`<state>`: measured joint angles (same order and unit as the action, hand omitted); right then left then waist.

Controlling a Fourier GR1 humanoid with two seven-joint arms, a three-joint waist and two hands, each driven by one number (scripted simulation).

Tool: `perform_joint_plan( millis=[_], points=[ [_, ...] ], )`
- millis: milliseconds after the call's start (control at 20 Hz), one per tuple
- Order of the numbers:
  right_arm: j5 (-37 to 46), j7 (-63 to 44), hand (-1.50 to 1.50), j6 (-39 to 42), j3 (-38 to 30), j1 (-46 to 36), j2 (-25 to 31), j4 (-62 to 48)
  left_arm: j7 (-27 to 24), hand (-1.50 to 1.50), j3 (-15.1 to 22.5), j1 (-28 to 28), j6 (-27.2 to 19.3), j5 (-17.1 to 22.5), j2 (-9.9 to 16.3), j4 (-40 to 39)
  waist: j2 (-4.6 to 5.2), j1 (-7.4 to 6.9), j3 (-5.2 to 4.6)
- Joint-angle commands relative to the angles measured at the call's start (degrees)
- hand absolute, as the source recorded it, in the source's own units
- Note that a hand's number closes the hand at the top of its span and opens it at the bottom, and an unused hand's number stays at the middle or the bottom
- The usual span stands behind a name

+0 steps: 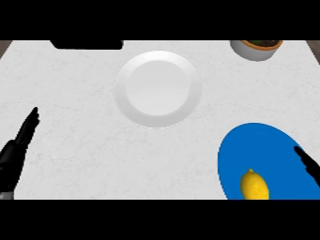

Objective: Pick the lemon from the plate and place it in the plate

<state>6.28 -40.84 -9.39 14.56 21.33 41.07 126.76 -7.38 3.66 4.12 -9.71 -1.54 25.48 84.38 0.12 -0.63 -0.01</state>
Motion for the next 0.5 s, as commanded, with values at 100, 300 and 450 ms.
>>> perform_joint_plan(
  millis=[100,300,450],
  points=[
    [-0.95,0.03,-1.50,7.49,-1.43,-4.47,-3.59,-5.10,-1.76,0.00,-2.98,2.36,1.97,-0.64,-1.00,0.22,-0.15,0.54,0.02],
    [-0.34,3.67,-1.50,10.72,-0.39,-6.00,-6.21,-9.59,-2.51,0.00,-3.80,0.02,2.37,-2.14,-2.01,-2.24,-0.11,0.63,0.02],
    [2.64,3.27,-1.50,11.51,1.40,-2.77,-8.37,-7.50,1.28,0.00,-3.76,4.24,4.47,-1.99,-1.60,5.09,-0.20,0.61,0.03]
  ],
)
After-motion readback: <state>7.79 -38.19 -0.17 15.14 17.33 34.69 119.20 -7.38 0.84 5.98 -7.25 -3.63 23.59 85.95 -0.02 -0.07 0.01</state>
